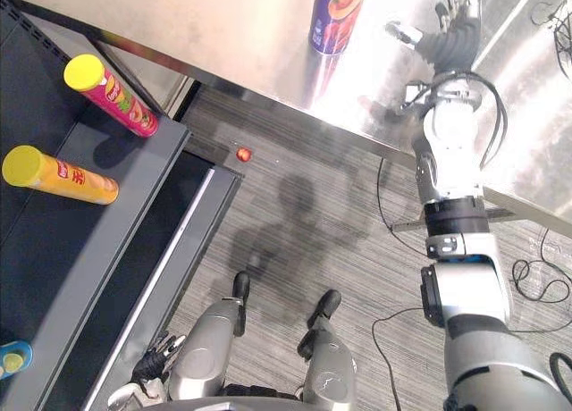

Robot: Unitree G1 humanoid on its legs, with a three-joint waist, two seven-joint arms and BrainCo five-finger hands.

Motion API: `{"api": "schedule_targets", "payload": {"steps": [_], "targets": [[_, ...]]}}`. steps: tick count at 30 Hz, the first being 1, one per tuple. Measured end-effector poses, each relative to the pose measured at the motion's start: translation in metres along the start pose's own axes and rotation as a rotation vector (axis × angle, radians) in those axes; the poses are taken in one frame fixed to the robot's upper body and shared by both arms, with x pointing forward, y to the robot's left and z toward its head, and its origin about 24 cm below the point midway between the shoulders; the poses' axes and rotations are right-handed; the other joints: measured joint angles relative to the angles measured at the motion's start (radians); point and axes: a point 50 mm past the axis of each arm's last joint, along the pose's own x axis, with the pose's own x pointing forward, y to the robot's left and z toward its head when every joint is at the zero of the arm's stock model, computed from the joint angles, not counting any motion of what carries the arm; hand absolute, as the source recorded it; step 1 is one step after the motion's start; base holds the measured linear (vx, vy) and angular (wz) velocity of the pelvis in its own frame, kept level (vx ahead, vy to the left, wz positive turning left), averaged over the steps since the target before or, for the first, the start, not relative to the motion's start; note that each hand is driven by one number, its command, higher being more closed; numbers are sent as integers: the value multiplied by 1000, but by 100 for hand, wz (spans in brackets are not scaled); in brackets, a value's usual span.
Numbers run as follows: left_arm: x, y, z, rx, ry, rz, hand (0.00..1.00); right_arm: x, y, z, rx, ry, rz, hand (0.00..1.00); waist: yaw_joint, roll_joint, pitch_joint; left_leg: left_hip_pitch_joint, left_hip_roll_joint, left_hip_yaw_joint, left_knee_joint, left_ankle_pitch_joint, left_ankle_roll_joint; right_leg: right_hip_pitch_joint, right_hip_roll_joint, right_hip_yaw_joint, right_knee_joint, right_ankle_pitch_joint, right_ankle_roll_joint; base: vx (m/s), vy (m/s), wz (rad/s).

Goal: Put the gum and the chips on the shelf.

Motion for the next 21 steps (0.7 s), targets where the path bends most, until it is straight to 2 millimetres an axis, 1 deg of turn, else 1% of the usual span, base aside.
{"api": "schedule_targets", "payload": {"steps": [2,5,9,21], "targets": [[2,-4,1,7,0,-16,0,9,-1,7,-24,-6,17,0,13,8,6,-11,0,-5,9,0,0,-3,0,-6,0,0,0,-35,6,6],[2,-4,2,2,0,-19,0,12,7,11,-32,-10,62,0,18,8,9,-11,0,-8,10,1,1,0,1,-9,1,0,0,-18,4,3],[2,-4,1,1,4,-24,0,16,7,12,-34,-6,77,0,24,8,9,-11,1,-12,12,2,3,0,0,-13,7,0,0,0,0,0],[2,-5,1,0,11,-39,0,16,9,9,-45,28,135,0,28,8,9,-9,8,-13,18,6,5,4,0,-14,18,-1,0,0,0,0]]}}
